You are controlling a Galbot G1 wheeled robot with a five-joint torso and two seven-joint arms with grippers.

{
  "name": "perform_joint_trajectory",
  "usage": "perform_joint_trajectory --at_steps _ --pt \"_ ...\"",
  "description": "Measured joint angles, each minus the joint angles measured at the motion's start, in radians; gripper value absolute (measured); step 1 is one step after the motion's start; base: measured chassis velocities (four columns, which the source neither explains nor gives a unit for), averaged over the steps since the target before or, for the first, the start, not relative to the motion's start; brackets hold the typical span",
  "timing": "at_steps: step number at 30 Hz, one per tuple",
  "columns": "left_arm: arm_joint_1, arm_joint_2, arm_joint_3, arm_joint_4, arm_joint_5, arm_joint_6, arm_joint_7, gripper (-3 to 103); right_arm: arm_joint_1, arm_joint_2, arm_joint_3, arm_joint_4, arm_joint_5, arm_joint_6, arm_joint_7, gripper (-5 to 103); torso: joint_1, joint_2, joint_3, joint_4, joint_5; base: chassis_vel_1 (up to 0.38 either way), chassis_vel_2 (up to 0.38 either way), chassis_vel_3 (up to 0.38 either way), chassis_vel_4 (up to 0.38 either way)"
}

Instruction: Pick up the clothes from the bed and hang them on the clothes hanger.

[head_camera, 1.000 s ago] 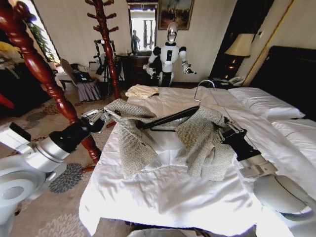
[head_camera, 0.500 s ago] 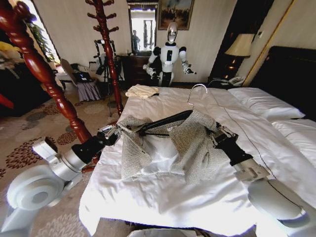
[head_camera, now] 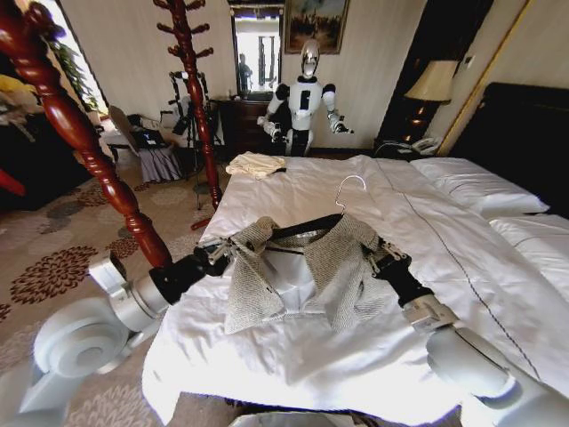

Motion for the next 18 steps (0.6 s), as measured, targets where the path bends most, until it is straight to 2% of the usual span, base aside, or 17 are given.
perform_joint_trajectory --at_steps 8,11,15,18 --pt "0.008 0.019 0.002 0.000 0.037 0.006 0.011 2 0.122 -0.001 -0.158 -0.007 0.082 -0.047 0.031 24 0.000 0.000 0.000 0.0000 0.0000 0.000 0.000 0.000 0.000" --pt "0.041 0.016 -0.010 0.000 0.089 0.013 0.021 2 0.216 0.008 -0.267 -0.033 0.154 -0.071 0.057 24 0.000 0.000 0.000 0.0002 0.0001 0.000 0.000 0.000 0.000" --pt "0.049 0.009 -0.009 0.000 0.158 0.006 0.027 2 0.250 0.011 -0.290 -0.052 0.205 -0.071 0.067 24 0.000 0.000 0.000 0.0004 -0.0001 0.000 0.000 0.000 0.000" --pt "0.036 0.002 -0.027 0.000 0.147 -0.005 0.020 2 0.257 0.011 -0.290 -0.065 0.216 -0.063 0.067 24 0.000 0.000 0.000 0.0000 -0.0001 0.000 0.000 0.000 0.000"
